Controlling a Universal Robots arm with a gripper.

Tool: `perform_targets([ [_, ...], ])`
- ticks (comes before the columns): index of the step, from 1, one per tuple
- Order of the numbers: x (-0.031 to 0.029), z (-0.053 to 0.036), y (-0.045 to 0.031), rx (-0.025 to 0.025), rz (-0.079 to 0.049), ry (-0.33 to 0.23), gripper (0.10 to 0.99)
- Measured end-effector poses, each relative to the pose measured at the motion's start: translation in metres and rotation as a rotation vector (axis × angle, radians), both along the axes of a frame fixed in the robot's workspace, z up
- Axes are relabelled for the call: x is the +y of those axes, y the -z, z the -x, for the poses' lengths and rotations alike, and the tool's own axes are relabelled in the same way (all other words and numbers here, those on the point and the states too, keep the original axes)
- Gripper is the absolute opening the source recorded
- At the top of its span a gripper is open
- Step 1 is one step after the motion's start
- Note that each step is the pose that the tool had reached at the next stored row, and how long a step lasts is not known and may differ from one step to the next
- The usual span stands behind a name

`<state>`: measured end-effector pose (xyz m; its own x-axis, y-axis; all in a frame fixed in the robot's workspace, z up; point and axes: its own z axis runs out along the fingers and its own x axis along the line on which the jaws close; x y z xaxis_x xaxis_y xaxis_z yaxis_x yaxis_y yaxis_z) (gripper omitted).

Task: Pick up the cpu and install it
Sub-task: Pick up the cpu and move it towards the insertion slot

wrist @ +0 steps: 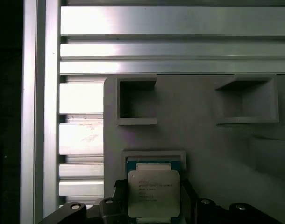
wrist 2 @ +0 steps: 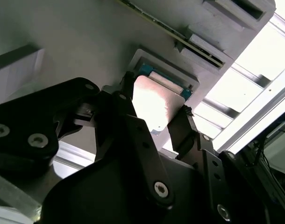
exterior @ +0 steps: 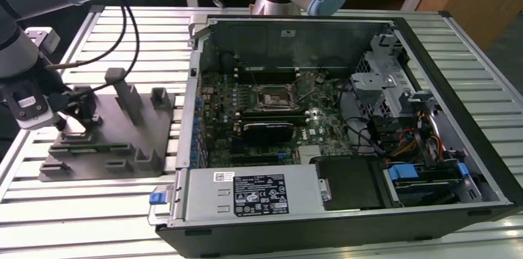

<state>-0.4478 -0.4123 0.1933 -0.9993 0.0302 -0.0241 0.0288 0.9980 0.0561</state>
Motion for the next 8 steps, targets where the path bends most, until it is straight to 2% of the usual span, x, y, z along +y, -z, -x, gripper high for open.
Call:
perform_targets([
  [8, 0.0, 0.0, -0.0115, 0.0, 0.0, 0.0, 0.541],
])
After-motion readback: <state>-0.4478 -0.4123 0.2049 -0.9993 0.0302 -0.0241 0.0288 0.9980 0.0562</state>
